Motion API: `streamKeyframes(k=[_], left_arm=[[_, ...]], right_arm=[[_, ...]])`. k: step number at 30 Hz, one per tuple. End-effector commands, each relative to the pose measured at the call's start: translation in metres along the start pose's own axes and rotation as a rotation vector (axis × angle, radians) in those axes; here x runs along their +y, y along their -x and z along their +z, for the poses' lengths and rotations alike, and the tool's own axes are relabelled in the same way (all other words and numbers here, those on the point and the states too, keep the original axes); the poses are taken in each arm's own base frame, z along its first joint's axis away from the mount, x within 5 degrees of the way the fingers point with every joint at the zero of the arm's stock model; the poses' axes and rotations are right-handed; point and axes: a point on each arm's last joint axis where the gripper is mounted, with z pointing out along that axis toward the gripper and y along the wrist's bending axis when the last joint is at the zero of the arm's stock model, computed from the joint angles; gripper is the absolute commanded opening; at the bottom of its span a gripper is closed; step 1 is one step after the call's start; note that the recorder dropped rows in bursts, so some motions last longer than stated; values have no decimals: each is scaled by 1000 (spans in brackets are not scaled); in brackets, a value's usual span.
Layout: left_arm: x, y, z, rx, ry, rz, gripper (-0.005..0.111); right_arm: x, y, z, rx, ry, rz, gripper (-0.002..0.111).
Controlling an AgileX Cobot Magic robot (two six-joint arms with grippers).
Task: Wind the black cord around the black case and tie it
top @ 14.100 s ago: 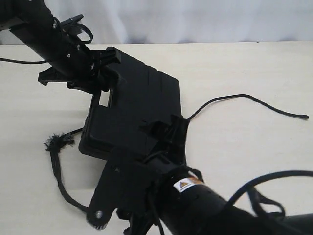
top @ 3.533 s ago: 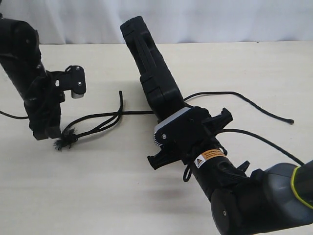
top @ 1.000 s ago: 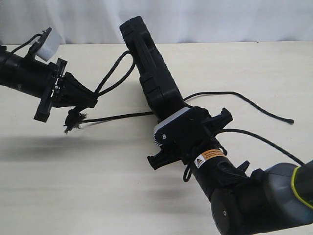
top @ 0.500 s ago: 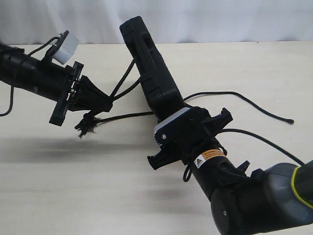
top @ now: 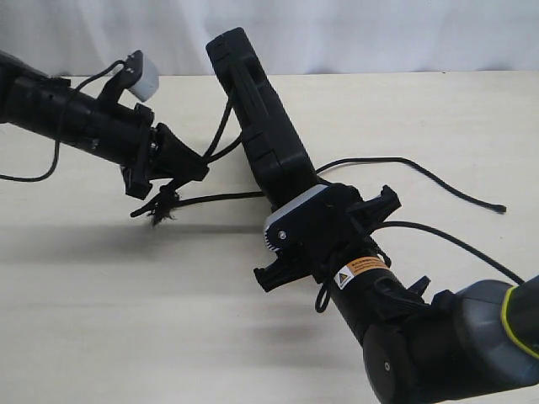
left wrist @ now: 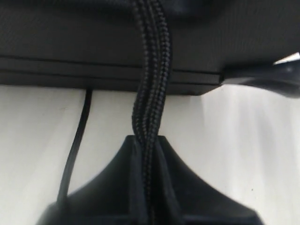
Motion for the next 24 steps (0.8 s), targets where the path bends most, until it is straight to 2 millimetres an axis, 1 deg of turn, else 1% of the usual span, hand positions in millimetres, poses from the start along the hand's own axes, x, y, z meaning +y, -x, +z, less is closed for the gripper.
streamKeyframes(k=[1, 4, 5, 6, 11, 12, 16, 17, 19, 22, 24], left_arm=[[0, 19, 11, -15, -43, 10, 0], [3, 29, 8, -30, -43, -18, 0], [5, 32, 6, -21, -37, -36, 0], [9, 32, 5, 30, -27, -52, 0], [17, 20, 6, 179, -25, -147, 0], [20, 15, 10, 190, -28, -162, 0], [25, 12, 13, 185, 16, -209, 0], [28, 14, 13, 183, 45, -277, 0], [31, 18, 11, 180, 61, -338, 0], [29, 28, 9, 181, 0, -375, 0], [28, 32, 11, 214, 1, -378, 0]], right_arm=[[3, -3, -1, 37, 41, -30, 4], [4, -5, -1, 49, 51, -63, 4], [4, -5, -1, 54, 54, -67, 4], [4, -5, -1, 57, 57, -74, 4], [4, -5, -1, 58, 55, -73, 4], [4, -5, -1, 58, 55, -73, 4], [4, -5, -1, 58, 55, -76, 4], [4, -5, -1, 58, 55, -79, 4], [4, -5, -1, 58, 55, -79, 4], [4, -5, -1, 58, 55, -79, 4], [4, -5, -1, 57, 54, -78, 4]])
